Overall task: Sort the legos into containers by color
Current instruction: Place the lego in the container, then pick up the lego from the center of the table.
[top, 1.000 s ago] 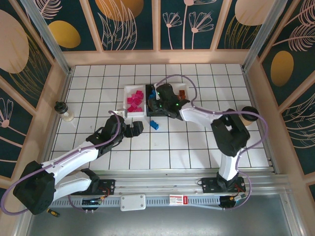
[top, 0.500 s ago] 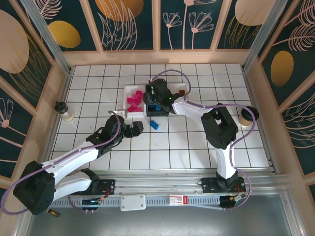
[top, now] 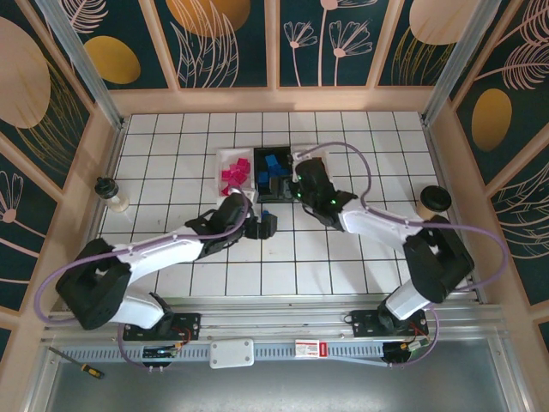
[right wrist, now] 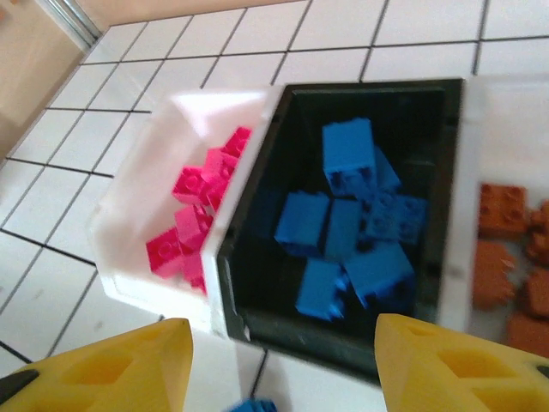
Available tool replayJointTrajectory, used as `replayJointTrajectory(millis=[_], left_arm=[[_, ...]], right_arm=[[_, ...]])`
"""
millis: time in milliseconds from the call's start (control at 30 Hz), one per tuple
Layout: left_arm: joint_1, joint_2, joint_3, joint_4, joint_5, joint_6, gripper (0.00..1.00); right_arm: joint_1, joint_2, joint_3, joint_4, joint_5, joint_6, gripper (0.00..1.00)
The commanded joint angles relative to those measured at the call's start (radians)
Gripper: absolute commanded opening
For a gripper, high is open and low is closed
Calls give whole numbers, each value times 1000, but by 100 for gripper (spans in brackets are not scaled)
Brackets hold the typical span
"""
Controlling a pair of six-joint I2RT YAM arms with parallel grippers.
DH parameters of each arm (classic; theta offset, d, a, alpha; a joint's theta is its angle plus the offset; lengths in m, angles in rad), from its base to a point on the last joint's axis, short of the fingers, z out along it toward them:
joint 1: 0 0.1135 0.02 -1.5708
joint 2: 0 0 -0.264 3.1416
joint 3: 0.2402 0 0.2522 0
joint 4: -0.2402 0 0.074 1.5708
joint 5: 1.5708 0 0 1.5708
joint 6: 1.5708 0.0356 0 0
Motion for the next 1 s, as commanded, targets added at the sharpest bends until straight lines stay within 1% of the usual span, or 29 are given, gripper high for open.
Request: replayJointTrajectory(millis=[0, 167, 267, 367, 467, 667, 733, 800, 967], left_arm=[[-5, 92, 66, 6, -51, 48, 99], [-34, 205, 135, -5, -127, 106, 99], [-41, 273, 159, -4, -164, 134, 95], [-40, 356, 191, -10, -181, 147, 89], [-41, 391, 208, 3, -206, 144, 85], [-41, 426, 231, 38, -229, 161, 81], [-40, 437, 232, 34, -216, 167, 75], [-40, 438, 232, 36, -190, 162, 67], [-40, 412, 179, 50, -158, 137, 51]], right_arm=[[-7, -121, -113, 36, 55, 42, 59], [-16, -253, -228, 18, 80, 66, 60], [-23, -302, -270, 13, 85, 75, 60], [-26, -330, -289, 10, 88, 79, 61], [-27, -354, -294, 1, 97, 76, 61], [-30, -383, -306, -6, 103, 74, 61], [-31, -388, -307, -9, 106, 73, 61], [-35, -394, -310, -11, 111, 72, 61], [-47, -402, -321, -6, 111, 73, 61]])
